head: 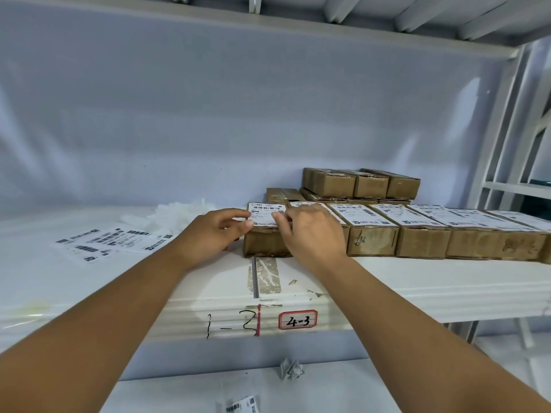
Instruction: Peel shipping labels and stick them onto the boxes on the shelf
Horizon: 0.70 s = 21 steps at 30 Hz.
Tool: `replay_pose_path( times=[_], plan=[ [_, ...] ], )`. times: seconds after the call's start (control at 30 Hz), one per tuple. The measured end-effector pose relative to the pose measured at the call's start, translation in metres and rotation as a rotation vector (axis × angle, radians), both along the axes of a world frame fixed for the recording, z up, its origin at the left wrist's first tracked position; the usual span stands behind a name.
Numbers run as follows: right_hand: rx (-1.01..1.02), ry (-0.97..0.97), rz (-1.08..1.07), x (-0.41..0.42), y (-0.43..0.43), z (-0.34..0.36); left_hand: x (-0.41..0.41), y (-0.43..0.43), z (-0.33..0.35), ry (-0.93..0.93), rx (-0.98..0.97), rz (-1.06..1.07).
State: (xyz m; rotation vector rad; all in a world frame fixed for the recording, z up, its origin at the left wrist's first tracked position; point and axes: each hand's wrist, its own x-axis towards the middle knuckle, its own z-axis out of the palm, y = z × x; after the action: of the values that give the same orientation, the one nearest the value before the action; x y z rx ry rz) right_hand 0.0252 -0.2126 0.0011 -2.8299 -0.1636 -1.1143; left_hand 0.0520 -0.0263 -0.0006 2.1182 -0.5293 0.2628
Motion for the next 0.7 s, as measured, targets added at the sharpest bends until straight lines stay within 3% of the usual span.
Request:
replay_pose_path(
  times=[0.2,0.43,0.7],
  plan=[
    [0.019,-0.051,-0.004,0.0009,-0.0028,-0.0014,0.0015,-0.0007,-0.0007,0.09,-0.028,-0.033],
    [0.084,-0.076,0.03,0.0032,-0.0045,-0.0062,0.0022,0.0001,-0.0006,0.006,0.057,-0.02],
    [0.111,-0.083,-0.044,-0.0006,-0.0086,-0.0059,-0.001,-0.0032,-0.0018,0.067,0.022,-0.058]
  ],
)
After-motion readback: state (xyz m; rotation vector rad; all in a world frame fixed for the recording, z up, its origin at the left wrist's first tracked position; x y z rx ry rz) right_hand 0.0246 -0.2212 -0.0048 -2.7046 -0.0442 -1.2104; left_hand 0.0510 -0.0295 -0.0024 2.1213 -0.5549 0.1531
